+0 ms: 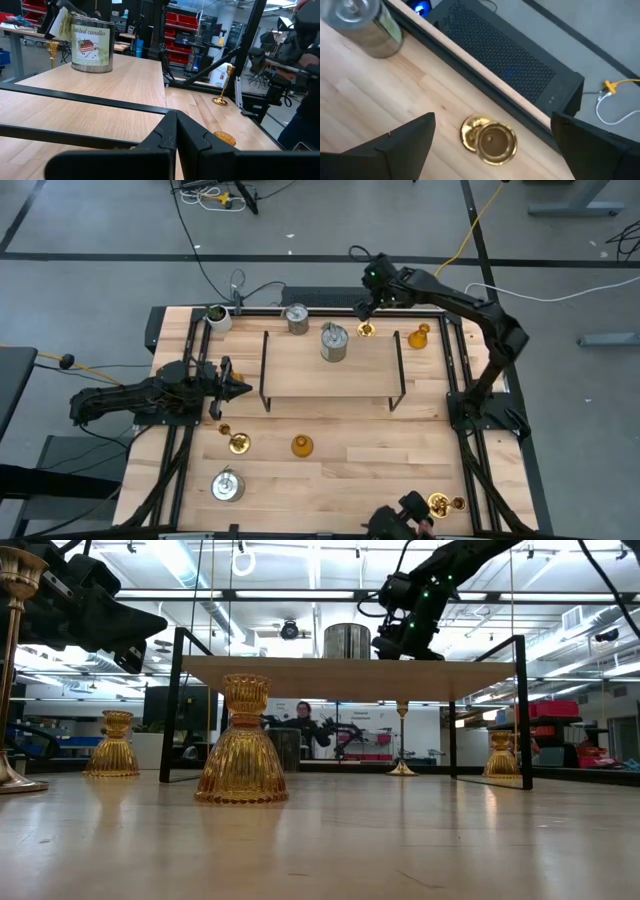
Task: Pick & Place candle stick holders
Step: Put the top candle holder on the shelf
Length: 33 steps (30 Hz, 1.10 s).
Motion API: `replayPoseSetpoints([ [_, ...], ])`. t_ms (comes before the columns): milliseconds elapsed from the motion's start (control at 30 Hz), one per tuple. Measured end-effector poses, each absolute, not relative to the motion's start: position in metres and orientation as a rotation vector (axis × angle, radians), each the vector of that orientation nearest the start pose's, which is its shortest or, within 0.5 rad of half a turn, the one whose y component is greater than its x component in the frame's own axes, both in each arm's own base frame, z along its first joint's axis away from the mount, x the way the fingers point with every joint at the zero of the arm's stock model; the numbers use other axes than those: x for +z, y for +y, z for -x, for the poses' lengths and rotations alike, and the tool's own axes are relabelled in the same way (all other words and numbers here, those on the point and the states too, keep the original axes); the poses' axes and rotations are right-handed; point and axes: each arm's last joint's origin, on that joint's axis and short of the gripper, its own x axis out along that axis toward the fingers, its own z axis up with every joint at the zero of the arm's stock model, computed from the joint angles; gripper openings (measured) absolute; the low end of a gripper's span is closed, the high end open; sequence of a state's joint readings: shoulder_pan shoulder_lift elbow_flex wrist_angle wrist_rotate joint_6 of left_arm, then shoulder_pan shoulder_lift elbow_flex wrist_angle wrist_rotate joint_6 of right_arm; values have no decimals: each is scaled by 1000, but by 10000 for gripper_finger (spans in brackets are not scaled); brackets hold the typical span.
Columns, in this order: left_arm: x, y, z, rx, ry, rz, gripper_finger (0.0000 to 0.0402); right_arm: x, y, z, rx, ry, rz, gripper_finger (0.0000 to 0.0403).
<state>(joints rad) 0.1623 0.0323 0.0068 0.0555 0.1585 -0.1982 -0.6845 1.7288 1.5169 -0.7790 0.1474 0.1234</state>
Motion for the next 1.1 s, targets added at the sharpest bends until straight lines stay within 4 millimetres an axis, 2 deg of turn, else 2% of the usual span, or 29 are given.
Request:
replayPoseSetpoints([
  [333,169,11,-98,1,-29,193,7,268,-241,-290,-786,1004,-412,398],
  [867,169,11,-98,1,-30,193,7,264,-244,-282,-851,1064,-425,396],
  [1100,169,11,-98,1,-30,193,7,264,-244,-282,-856,1060,-433,359],
])
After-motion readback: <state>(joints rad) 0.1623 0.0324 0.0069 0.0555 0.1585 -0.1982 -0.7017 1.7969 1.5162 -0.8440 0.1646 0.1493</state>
